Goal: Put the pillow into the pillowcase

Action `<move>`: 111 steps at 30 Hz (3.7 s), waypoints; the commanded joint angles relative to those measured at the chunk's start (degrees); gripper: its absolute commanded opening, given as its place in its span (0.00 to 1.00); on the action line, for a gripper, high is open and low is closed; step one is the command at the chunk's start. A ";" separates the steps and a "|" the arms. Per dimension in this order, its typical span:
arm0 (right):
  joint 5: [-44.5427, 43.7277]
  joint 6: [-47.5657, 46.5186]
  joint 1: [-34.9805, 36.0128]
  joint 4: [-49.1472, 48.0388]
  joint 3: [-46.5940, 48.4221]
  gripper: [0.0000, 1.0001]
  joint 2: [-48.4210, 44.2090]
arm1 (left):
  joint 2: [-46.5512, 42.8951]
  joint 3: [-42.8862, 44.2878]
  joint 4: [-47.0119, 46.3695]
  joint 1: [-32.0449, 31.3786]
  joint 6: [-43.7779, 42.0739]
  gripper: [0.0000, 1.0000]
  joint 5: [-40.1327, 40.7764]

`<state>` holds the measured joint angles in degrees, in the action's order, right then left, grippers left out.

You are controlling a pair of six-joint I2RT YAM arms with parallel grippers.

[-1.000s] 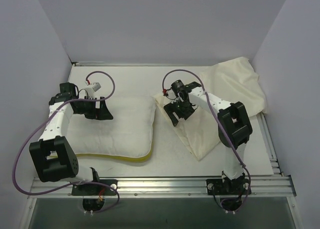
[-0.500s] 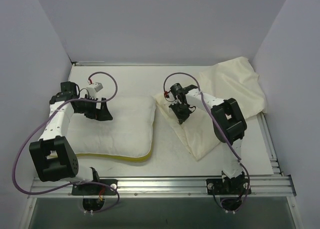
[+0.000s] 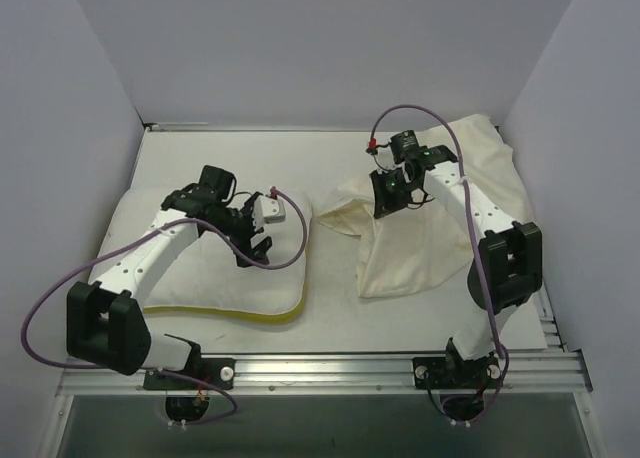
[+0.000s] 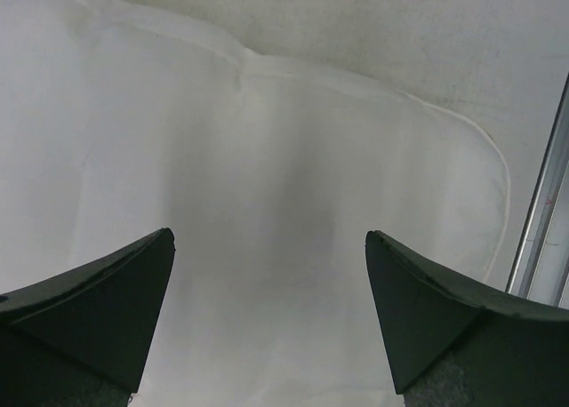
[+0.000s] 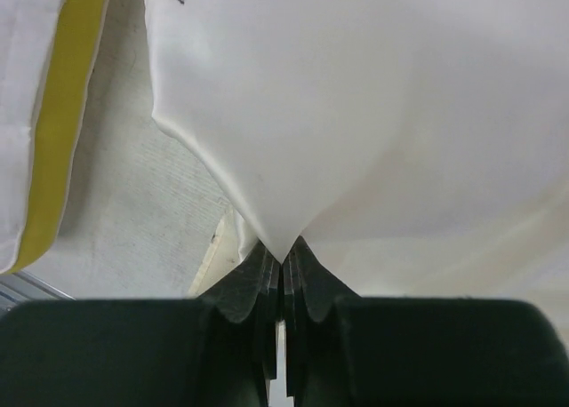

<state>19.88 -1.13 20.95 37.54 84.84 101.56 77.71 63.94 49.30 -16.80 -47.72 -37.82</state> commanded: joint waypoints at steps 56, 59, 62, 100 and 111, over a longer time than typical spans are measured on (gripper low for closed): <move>19.22 -2.21 -1.26 9.83 5.43 0.00 -6.10 | -13.46 -5.67 13.64 -6.58 -7.67 0.00 -6.12; 19.67 -2.21 -1.17 9.92 4.02 0.00 -7.34 | -12.50 -5.76 9.42 -11.14 -2.93 0.00 -5.25; 20.11 -2.48 -1.17 9.92 2.79 0.00 -8.04 | -10.31 -5.15 4.50 -16.15 1.65 0.00 -3.93; 23.19 -3.54 3.57 8.87 -6.97 0.03 -11.47 | 13.95 0.92 -51.23 -18.70 46.23 0.00 20.24; 24.15 -1.16 2.08 8.16 -3.98 0.00 -8.93 | 6.06 -6.02 -44.30 -22.31 39.47 0.60 23.94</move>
<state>41.63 -3.38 23.27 44.38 78.30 92.38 89.41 58.30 3.51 -39.57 -4.93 -15.40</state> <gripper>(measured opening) 0.032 0.596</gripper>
